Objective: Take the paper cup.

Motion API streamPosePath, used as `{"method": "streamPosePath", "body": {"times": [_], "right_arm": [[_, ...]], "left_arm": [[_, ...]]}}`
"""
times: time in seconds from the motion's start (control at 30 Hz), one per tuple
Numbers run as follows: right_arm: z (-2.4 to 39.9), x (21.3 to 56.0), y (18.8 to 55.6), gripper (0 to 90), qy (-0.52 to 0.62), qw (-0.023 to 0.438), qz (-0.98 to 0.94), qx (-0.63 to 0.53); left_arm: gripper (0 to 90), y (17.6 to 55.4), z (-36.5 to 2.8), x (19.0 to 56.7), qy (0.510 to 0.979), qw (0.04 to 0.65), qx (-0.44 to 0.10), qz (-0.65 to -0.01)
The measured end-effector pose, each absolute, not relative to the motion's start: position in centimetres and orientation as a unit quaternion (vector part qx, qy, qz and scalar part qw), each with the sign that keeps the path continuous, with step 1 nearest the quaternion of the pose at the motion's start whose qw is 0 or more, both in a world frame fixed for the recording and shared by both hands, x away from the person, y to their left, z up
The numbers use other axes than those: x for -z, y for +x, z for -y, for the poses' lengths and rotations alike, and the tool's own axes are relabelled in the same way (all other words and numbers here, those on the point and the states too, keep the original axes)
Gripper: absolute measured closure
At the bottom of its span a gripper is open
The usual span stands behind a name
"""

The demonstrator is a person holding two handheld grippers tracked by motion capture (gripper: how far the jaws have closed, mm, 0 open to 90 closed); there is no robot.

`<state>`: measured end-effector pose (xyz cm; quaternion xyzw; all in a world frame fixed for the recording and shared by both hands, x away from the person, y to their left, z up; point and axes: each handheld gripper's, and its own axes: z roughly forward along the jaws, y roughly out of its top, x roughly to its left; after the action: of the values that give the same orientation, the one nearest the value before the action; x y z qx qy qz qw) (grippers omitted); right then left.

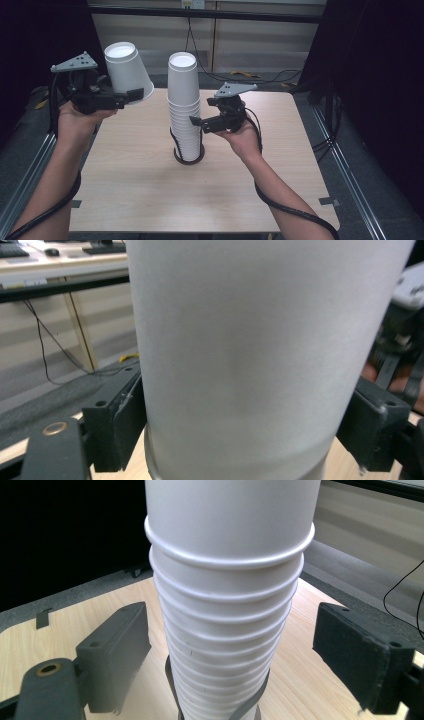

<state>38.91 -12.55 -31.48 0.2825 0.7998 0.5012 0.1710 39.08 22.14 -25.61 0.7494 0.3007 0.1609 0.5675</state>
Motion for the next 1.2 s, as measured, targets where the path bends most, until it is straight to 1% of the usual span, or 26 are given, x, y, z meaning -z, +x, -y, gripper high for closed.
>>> {"method": "streamPosePath", "body": {"times": [0.5,0.93,1.2], "right_arm": [[13.9,32.6,38.2,14.4,0.269,0.162,-0.815,-0.487],[15.0,33.9,37.7,14.4,0.267,0.152,-0.825,-0.474],[15.7,34.5,37.2,14.4,0.263,0.147,-0.832,-0.466]], "left_arm": [[16.9,38.2,-23.0,29.7,0.774,0.538,-0.137,-0.304],[17.0,36.9,-22.3,32.8,0.805,0.504,-0.118,-0.290],[17.0,36.3,-21.5,34.3,0.814,0.498,-0.110,-0.280]]}}
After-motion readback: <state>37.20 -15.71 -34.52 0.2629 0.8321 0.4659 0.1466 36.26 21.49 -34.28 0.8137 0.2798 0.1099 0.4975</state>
